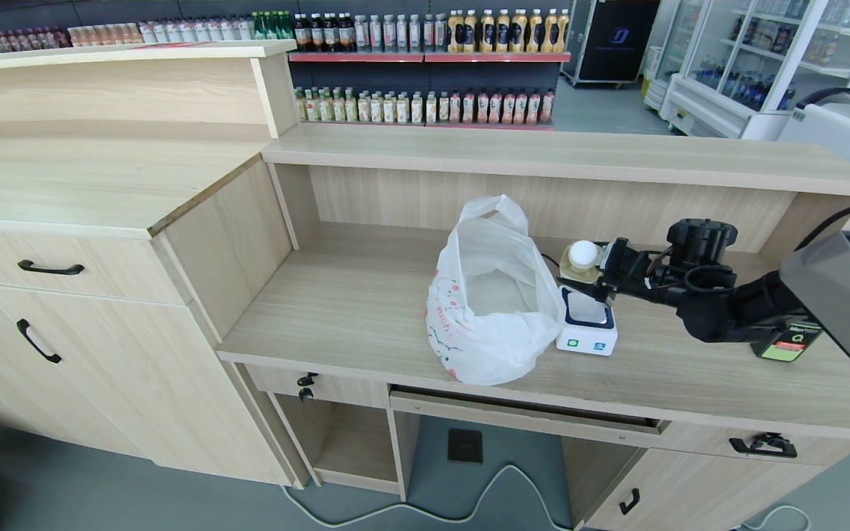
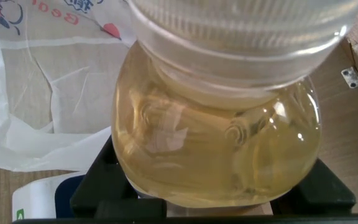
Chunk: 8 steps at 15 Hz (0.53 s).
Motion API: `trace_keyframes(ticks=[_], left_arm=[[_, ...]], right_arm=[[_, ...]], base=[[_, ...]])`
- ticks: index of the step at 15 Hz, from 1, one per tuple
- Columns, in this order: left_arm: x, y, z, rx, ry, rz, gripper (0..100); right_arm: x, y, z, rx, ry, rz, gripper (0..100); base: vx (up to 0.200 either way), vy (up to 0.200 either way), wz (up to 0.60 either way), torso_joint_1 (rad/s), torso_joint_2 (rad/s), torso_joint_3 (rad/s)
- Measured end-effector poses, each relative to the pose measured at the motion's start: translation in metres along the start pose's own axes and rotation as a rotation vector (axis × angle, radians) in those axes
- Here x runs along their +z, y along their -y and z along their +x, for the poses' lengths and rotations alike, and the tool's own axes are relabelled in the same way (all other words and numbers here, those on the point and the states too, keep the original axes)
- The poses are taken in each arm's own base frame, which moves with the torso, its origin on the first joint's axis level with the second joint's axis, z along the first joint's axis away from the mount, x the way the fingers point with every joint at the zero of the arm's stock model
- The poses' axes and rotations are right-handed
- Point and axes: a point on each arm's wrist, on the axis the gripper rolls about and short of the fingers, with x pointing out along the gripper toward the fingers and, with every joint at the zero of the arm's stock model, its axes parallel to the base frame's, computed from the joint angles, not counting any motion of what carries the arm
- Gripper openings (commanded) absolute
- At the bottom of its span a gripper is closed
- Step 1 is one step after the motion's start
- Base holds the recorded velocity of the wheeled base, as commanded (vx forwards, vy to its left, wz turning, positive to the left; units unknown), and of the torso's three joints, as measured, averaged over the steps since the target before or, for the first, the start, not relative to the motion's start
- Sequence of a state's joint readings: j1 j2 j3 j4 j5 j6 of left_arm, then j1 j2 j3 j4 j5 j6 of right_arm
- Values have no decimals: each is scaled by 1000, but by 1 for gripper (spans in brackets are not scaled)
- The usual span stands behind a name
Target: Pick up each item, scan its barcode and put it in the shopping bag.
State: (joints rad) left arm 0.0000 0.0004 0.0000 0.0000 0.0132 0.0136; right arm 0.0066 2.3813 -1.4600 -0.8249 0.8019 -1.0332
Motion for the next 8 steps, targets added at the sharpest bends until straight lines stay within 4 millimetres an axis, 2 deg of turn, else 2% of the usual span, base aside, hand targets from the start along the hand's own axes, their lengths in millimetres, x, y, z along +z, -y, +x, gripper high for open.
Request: trace_keyframes(ticks=[5,8], left_arm=[[0,0,0,0,0,0,100],[0,0,0,0,0,0,100]], right_arm=[[0,0,0,-1,1,27,0],[16,16,-5,-30,16,75,0]], base=[[0,0,0,0,0,0],[0,0,0,0,0,0]])
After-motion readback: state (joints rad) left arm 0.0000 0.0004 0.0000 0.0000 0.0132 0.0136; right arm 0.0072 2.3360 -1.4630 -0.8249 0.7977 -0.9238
